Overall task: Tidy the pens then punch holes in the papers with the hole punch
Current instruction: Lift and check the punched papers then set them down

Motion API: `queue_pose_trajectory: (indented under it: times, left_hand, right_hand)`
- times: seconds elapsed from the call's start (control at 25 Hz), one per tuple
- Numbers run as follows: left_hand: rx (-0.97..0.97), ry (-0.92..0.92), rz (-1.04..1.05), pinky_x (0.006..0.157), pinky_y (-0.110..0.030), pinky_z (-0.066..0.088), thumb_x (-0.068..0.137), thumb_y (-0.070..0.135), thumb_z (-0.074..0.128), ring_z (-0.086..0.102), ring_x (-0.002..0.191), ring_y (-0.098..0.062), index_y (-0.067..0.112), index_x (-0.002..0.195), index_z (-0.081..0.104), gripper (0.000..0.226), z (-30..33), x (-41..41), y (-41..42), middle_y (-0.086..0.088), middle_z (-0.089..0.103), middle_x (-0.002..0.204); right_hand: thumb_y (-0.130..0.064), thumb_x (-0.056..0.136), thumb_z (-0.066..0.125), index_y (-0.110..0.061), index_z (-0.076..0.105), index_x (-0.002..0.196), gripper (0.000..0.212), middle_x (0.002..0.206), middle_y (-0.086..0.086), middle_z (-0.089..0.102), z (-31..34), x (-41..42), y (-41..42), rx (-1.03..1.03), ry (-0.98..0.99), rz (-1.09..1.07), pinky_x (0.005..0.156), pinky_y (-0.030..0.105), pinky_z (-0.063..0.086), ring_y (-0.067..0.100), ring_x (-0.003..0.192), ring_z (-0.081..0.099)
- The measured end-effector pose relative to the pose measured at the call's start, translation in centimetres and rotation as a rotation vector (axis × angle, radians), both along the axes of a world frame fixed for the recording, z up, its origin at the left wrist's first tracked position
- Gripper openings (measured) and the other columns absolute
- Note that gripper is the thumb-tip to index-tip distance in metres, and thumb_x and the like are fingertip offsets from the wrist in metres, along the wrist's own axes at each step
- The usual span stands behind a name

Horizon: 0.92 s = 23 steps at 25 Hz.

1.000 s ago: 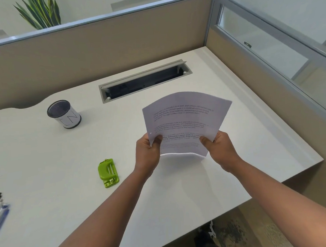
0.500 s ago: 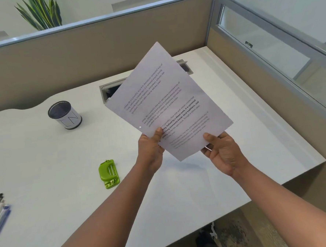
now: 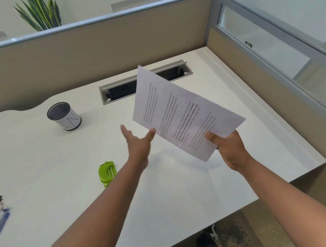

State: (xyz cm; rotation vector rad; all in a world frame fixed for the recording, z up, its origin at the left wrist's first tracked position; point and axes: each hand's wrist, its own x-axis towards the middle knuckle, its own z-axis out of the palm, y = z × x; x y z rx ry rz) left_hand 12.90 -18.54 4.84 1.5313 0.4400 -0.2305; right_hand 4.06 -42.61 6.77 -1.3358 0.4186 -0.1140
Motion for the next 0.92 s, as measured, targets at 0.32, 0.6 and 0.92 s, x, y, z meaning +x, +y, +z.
queue_pose_trajectory:
  times: [0.32, 0.6, 0.92]
  left_hand:
    - [0.146, -0.269, -0.35, 0.096, -0.046, 0.055, 0.09, 0.006, 0.071, 0.067, 0.103, -0.012, 0.021, 0.115, 0.067, 0.029, 2.3, 3.6, 3.1, 0.011, 0.075, 0.109]
    - [0.116, -0.31, -0.165, 0.082, -0.023, 0.054, 0.099, 0.011, 0.06, 0.07, 0.092, -0.006, 0.026, 0.104, 0.07, 0.019, -1.2, -0.3, -0.8, 0.015, 0.075, 0.1]
    - [0.133, -0.231, -0.107, 0.074, -0.017, 0.049, 0.102, 0.01, 0.054, 0.066, 0.094, -0.003, 0.025, 0.111, 0.064, 0.02, -3.0, -2.6, -2.3, 0.016, 0.07, 0.104]
  right_hand:
    - [-0.002, 0.093, 0.067, -0.027, 0.069, 0.106, 0.028, 0.106, -0.005, 0.076, 0.3, -0.4, -2.9, -0.251, 0.056, 0.139, 0.094, 0.043, 0.057, 0.018, 0.105, 0.071]
    - [-0.011, 0.096, 0.066, -0.028, 0.067, 0.097, 0.018, 0.098, -0.01, 0.072, -1.7, -1.2, -0.5, -0.326, 0.058, -0.139, 0.089, 0.038, 0.058, 0.01, 0.093, 0.071]
    - [-0.015, 0.097, 0.064, -0.02, 0.064, 0.11, 0.014, 0.096, -0.008, 0.071, -3.9, -2.2, 0.9, -0.352, 0.174, -0.153, 0.088, 0.041, 0.059, 0.023, 0.095, 0.071]
